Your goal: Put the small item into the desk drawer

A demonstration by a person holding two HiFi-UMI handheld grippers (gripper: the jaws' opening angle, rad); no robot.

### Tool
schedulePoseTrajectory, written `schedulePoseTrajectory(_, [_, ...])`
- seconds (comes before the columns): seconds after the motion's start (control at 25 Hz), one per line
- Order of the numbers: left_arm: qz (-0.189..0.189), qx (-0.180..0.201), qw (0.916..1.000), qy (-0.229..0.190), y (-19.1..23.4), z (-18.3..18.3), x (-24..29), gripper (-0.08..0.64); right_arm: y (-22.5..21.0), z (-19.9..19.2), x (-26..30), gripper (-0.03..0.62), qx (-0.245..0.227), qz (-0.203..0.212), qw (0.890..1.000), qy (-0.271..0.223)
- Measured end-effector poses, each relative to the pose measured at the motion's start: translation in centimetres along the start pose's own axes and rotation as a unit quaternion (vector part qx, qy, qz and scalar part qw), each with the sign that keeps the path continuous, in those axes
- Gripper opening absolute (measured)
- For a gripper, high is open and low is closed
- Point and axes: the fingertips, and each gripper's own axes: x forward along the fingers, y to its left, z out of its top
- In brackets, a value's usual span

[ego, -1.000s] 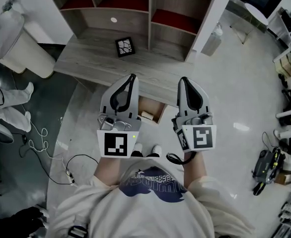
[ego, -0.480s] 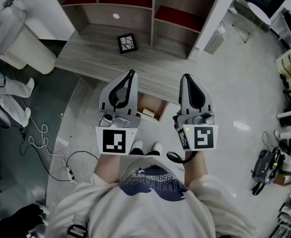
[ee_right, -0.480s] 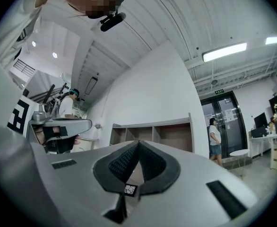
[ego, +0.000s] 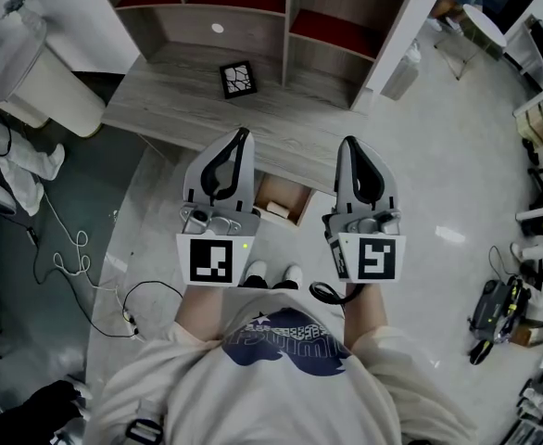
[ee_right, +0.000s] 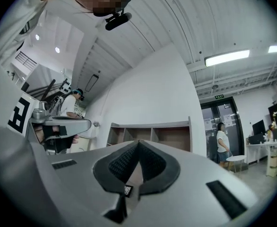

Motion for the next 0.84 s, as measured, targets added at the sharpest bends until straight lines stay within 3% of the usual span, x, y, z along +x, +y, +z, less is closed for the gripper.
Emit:
schedulePoseTrajectory(0.52, [0.011, -0.001, 0.9998, 0.015, 1.0, -0.8, 0.2, 0.008, 0.2, 0.4, 0.3, -0.003, -0.003, 0.010, 1.000, -0.004])
schedulePoseTrajectory(0.84, [0.022, -0.004, 0.9997, 0.002, 2.0, -0.4, -0.1, 0.008, 0.2, 0.3, 0.1, -0.003, -0.006, 0.009, 1.000, -0.005])
